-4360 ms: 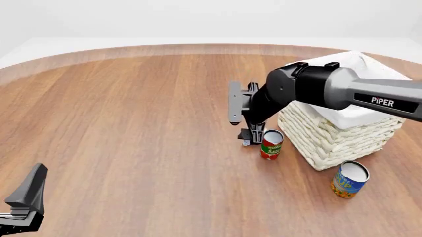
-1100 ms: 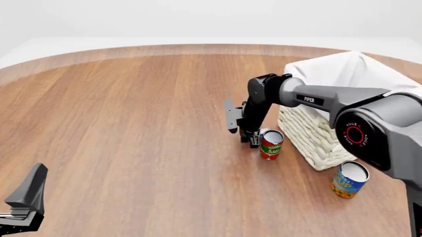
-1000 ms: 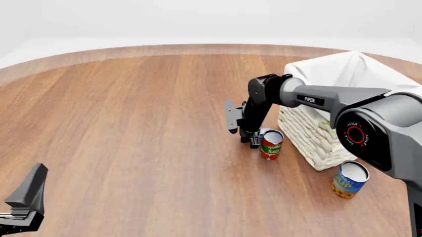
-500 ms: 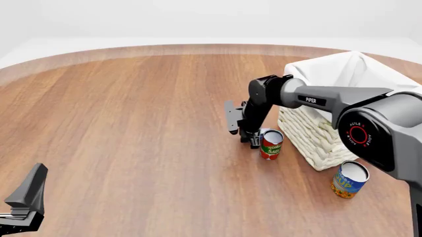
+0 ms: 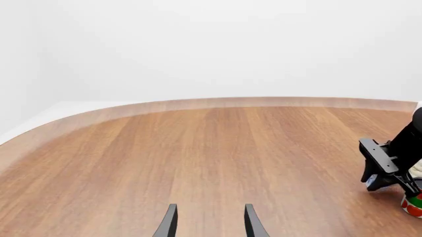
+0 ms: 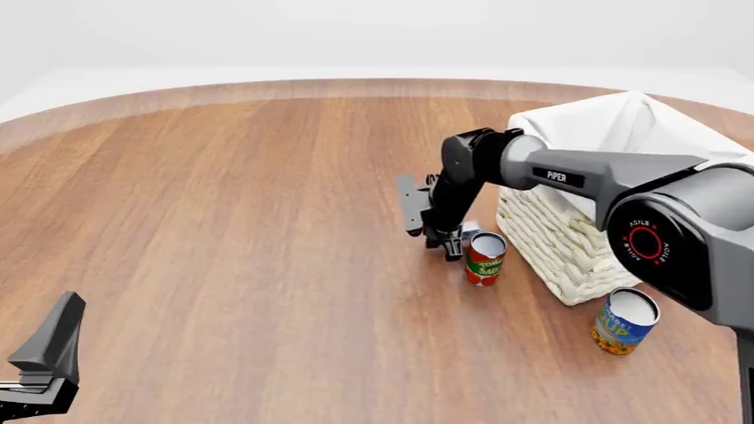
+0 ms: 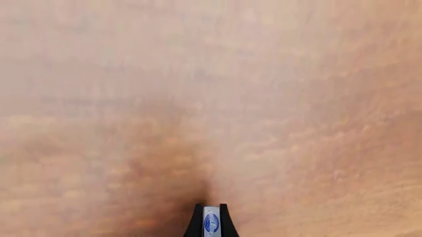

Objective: Pick up the alphabet soup and the cream cheese box, and put them in the basket.

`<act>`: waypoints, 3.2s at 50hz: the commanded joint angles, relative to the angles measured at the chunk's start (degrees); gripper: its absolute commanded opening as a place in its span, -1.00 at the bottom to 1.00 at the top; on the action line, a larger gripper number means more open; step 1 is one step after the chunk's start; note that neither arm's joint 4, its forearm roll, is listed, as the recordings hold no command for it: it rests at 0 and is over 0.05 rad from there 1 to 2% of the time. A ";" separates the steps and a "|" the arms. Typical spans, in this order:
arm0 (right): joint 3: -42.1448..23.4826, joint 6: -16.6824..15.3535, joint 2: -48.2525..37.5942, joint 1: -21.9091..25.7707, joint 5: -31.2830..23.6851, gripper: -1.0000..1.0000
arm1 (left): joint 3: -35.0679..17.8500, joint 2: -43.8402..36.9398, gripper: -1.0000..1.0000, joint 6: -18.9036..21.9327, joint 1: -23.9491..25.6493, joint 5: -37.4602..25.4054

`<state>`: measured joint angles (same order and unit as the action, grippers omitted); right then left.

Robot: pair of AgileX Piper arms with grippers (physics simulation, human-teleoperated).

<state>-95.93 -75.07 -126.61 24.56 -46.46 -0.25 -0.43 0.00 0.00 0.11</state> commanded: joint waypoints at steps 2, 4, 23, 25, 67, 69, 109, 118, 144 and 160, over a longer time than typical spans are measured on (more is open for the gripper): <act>0.17 -0.43 2.00 0.67 0.25 -1.00 | 0.00 0.00 1.00 0.00 0.00 0.00; 0.41 -0.44 2.50 0.92 0.33 -1.00 | 0.00 0.00 1.00 0.00 0.00 0.00; 1.26 4.19 7.55 4.48 0.95 -1.00 | 0.00 0.00 1.00 0.00 0.00 0.00; 0.56 4.98 7.54 4.38 1.32 -1.00 | 0.00 0.00 1.00 0.00 0.00 0.00; 6.12 24.45 15.26 7.07 9.57 -1.00 | 0.00 0.00 1.00 0.00 0.00 0.00; 8.21 25.54 16.16 7.26 10.96 -1.00 | 0.00 0.00 1.00 0.00 0.00 0.00; 20.68 38.45 28.18 10.81 20.13 -1.00 | 0.00 0.00 1.00 0.00 0.00 0.00; 23.55 40.67 31.09 11.57 21.74 -1.00 | 0.00 0.00 1.00 0.00 0.00 0.00; 28.57 46.35 36.53 14.96 23.80 -1.00 | 0.00 0.00 1.00 0.00 0.00 0.00; 28.95 48.84 38.34 15.15 23.26 -1.00 | 0.00 0.00 1.00 0.00 0.00 0.00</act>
<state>-67.25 -29.17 -90.37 39.40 -22.95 -0.25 -0.43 0.00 0.00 0.11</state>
